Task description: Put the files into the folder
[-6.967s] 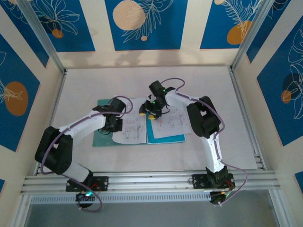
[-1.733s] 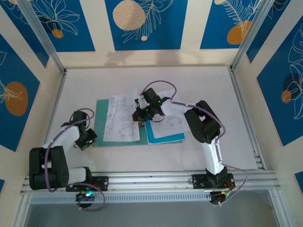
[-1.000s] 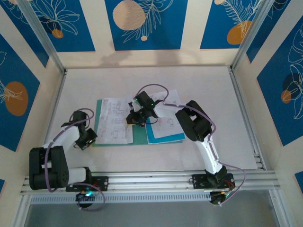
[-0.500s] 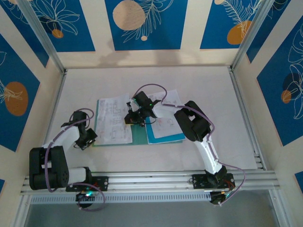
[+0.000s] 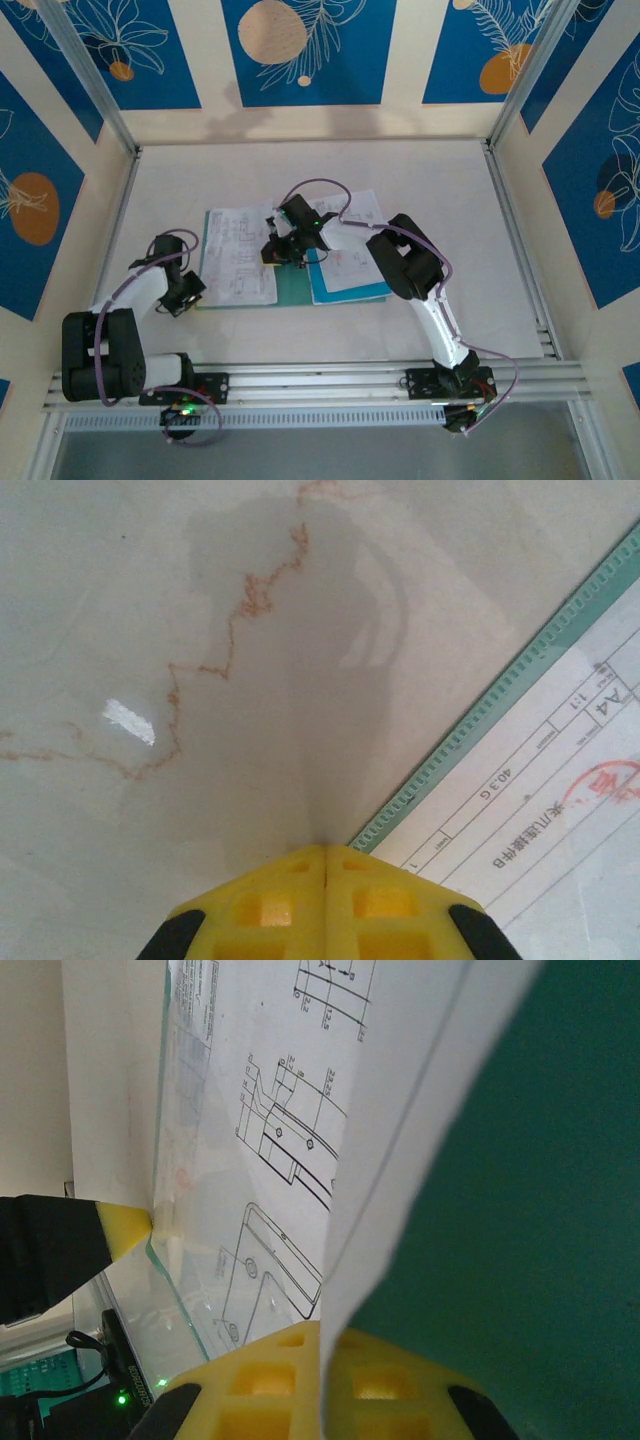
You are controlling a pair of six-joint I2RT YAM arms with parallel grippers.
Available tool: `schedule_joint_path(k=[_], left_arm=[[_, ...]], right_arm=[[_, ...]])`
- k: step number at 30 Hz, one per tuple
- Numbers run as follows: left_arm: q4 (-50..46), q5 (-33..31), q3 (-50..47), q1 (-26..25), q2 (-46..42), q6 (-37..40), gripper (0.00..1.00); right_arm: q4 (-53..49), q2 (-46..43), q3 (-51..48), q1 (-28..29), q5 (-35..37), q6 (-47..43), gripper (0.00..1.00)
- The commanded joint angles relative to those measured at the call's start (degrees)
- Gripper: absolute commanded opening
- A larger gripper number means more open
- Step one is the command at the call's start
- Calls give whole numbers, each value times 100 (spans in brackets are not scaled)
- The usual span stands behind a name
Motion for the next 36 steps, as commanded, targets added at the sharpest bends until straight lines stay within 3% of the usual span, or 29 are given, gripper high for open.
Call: schedule_joint_path(k=[1,34,36], left_arm=[[57,183,-150,66,31,-17,0],[18,245,-89,67,-28,9,0],[-12,220,-80,66,-57,10,0]], right_arm=[[7,86,-50,53,-71,57,0],[-472,297,306,132,94,65,0],[-537,250,294,133,152,87,13]])
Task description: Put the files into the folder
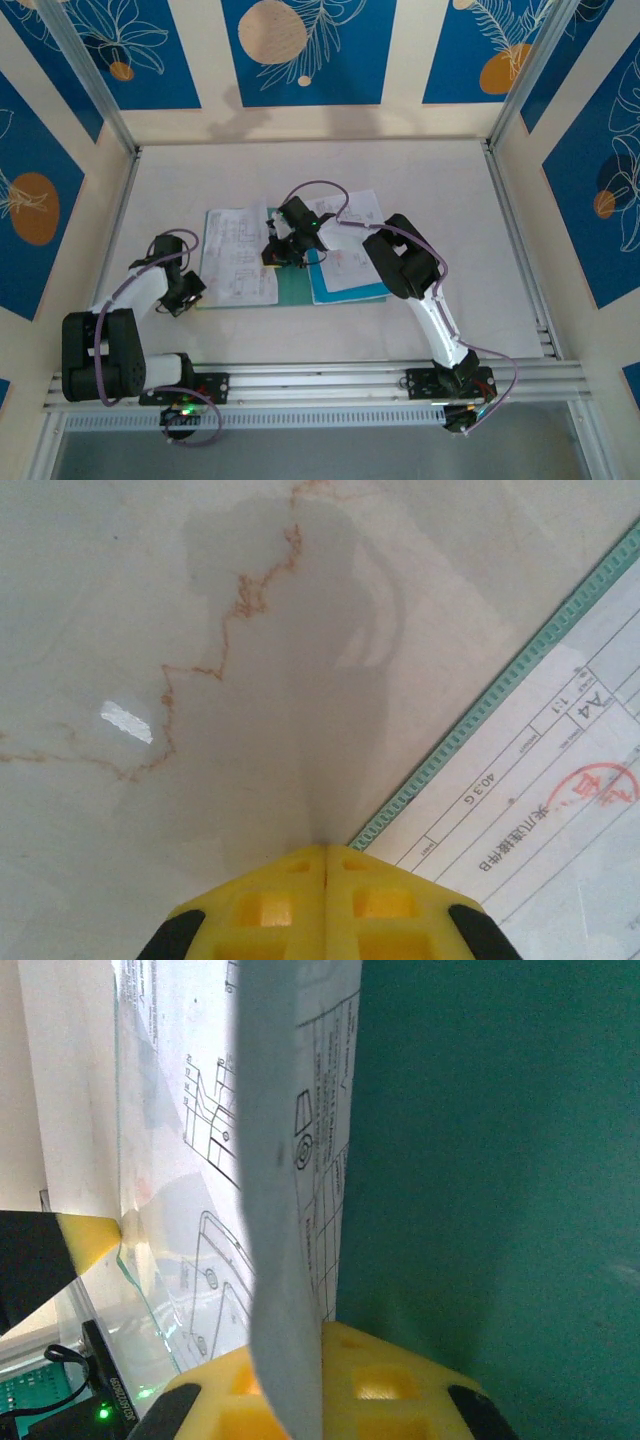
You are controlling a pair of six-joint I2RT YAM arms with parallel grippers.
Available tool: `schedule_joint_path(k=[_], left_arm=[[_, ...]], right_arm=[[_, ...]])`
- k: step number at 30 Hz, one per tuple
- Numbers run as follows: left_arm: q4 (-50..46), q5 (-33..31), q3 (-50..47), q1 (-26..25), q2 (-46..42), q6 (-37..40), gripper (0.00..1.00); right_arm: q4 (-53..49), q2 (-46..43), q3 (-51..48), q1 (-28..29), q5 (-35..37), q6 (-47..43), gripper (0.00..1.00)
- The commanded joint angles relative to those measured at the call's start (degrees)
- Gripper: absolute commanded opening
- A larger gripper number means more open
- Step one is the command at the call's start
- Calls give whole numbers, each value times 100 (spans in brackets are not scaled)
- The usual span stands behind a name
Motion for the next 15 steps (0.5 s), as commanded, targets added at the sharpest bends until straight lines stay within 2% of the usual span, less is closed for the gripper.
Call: schedule_joint_path(k=[1,4,7,11,15], left_arm=[[-48,180,-67,67,-82,7,0],[-142,147,-19,65,-172,16,0],[-300,95,81,65,-363,50,0],[-595,63,310,60,-662,101,0],[-806,163,551,-10,-839,168,0]], right_arm=[[-338,21,114,101,36,65,22],[-435,-253,-8,110,264,123,46],[-592,-612,-124,101,499,188,58],[-918,-1119,-200,98,882,310,65],[-1279,-1547,-356,36,1264,487,68]])
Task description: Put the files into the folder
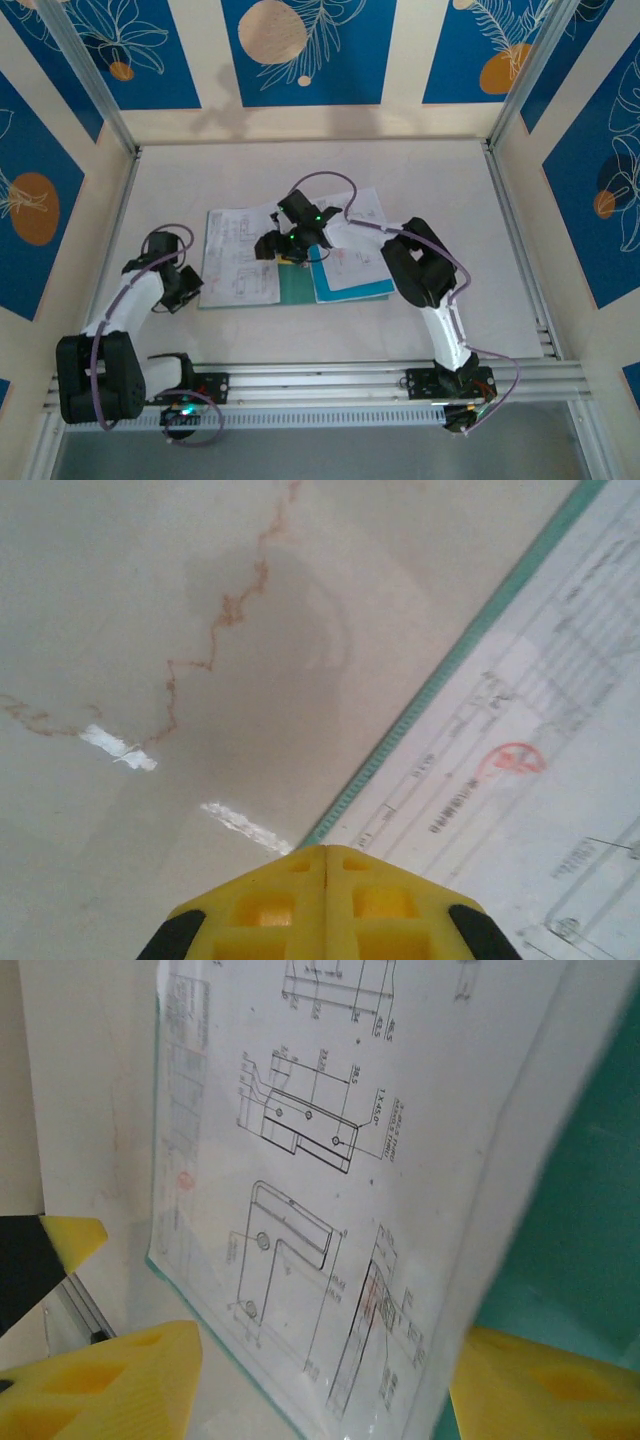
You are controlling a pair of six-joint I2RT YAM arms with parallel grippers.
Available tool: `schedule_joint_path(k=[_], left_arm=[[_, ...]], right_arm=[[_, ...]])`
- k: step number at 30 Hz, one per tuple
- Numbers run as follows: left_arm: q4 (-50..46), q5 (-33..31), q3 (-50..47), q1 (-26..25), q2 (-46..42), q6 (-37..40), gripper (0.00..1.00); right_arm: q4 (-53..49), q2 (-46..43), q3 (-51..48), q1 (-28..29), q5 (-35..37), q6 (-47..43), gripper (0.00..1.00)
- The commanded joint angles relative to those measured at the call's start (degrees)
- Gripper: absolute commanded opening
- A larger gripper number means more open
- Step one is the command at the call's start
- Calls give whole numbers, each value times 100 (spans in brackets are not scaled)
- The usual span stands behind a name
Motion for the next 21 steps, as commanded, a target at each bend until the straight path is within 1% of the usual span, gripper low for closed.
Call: schedule_joint_path(k=[1,3,6,7,10,12,18,21], left_arm=[[-351,177,308,-43,-169,166,0],[-313,338,379,-258,-149,196,0],[-201,358,494,-824,25,183,0],[-144,371,500,-978,101,164,0],[177,465,452,-1407,363,24,0],[370,461,429,-1685,538,-81,0],[826,403,429,-2379,1092,-328,0],[1002,365,364,-2617,1264,-450,0]], right_arm=[[-570,-602,-190,-67,510,251,68],[-759,-754,-358,-131,611,480,66],[-754,-955,-806,-133,591,903,54],[-722,-1013,-941,-103,592,1026,52],[-604,-1133,-1313,53,646,1431,49],[-533,-1159,-1472,157,724,1658,48],[-286,-1226,-1824,278,981,2109,58],[-462,-1191,-1831,235,1161,2148,60]])
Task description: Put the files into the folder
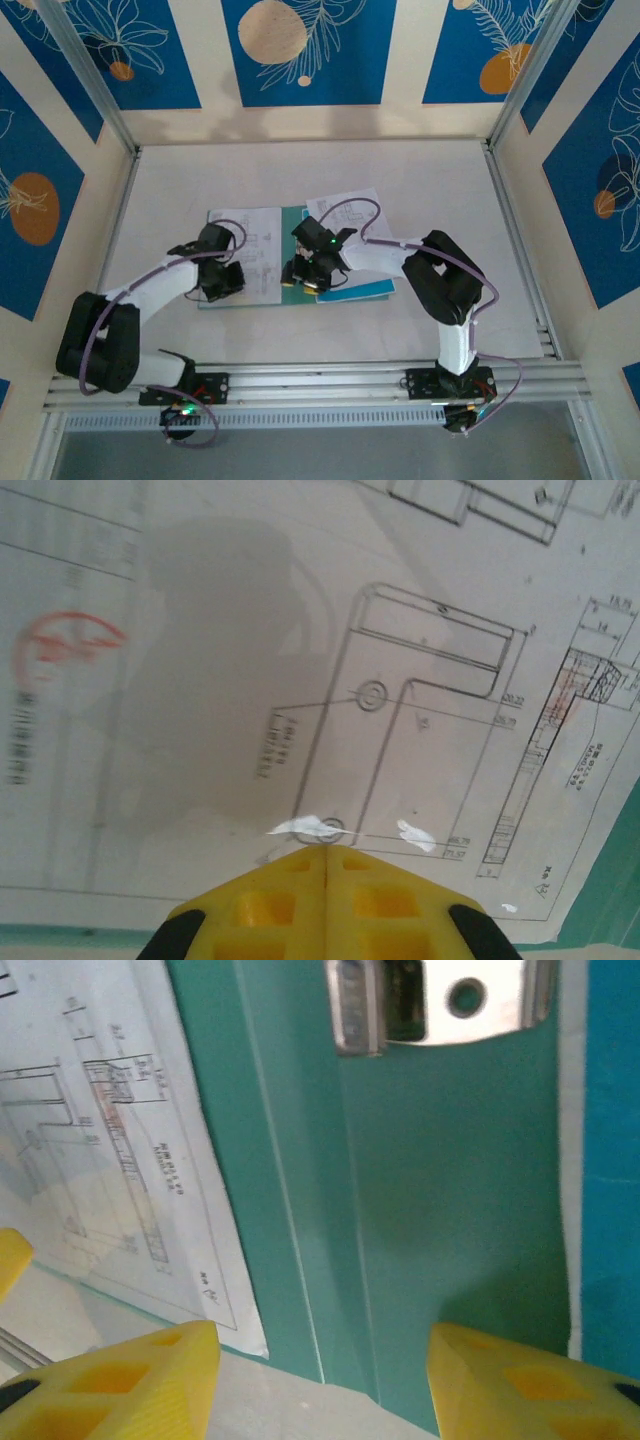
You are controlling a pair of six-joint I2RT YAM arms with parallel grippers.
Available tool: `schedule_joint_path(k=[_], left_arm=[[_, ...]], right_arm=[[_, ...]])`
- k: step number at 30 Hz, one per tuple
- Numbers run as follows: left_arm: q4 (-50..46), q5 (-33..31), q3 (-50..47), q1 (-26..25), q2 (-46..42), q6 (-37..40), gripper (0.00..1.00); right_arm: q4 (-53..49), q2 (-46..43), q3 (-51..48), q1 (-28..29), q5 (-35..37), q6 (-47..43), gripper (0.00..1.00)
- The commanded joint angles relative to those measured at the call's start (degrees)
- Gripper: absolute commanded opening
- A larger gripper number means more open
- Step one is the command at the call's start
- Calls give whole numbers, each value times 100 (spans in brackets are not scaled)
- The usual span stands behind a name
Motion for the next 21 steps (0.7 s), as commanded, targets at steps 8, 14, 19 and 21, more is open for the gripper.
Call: schedule_joint_path(k=[8,14,19,21], left_arm=[[590,-73,-50,-764,483,-478,0],[934,-103,78,-1257,847,-733,0],[1035,-213,303,-1515,1110,-843,0],[1055,-205,390,-1580,1198,-842,0]], right_arm=[[-11,-300,-737,-590,121,224,62],[-13,-672,-1130,-921,52,110,62],[-155,-971,-1104,-1104,94,-237,63],[-252,-1091,-1009,-1127,183,-382,63]])
